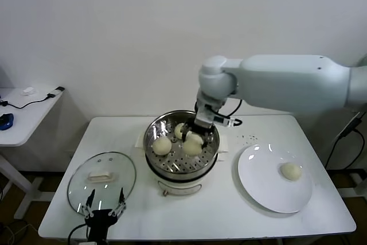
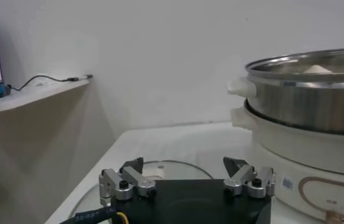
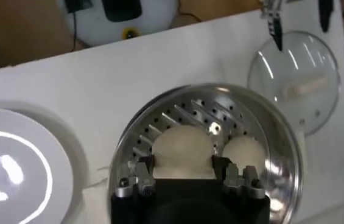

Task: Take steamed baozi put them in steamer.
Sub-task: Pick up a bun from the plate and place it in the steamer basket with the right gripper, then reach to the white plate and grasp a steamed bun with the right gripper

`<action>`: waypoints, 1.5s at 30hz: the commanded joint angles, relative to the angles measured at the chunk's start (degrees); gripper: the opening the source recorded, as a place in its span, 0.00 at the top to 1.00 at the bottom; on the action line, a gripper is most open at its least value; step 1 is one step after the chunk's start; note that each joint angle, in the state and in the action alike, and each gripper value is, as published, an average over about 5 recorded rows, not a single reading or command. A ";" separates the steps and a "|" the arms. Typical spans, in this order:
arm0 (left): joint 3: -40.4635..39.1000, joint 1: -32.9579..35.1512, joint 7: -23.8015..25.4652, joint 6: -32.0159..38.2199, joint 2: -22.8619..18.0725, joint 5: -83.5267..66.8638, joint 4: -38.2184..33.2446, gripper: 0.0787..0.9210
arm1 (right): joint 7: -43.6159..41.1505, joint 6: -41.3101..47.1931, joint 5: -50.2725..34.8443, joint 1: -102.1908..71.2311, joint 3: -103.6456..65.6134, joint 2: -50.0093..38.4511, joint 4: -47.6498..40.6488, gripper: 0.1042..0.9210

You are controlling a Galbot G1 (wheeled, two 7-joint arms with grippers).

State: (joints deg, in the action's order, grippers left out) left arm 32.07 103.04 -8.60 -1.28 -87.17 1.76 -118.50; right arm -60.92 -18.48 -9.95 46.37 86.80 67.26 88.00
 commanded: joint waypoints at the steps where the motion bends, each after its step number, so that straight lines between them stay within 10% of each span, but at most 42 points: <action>1: 0.03 0.34 -0.14 0.12 -0.18 0.14 -0.08 0.12 | 1.85 -5.10 7.36 -5.93 0.65 8.02 -3.26 0.35; 14: 0.45 0.18 -0.60 0.33 0.03 -0.31 0.36 0.12 | 1.78 -4.72 8.21 -10.83 0.75 10.52 -9.29 0.32; 23: 0.41 0.22 -0.61 0.34 0.01 -0.38 0.08 0.12 | 1.35 -4.58 5.43 -8.83 -2.22 7.81 -8.16 0.13; 37: -0.03 -0.17 -0.22 0.09 -0.12 -0.21 -0.53 0.12 | -14.30 0.35 -17.46 12.70 1.85 -17.06 -19.11 0.12; 45: 0.44 -0.44 -0.29 0.38 0.05 -0.37 -0.06 0.12 | -5.34 11.80 -12.89 8.61 14.42 -34.32 -15.21 0.12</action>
State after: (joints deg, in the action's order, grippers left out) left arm 32.14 102.56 -8.84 -1.06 -87.24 1.48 -118.74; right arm -68.76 -16.08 -19.68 52.91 90.96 52.44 73.78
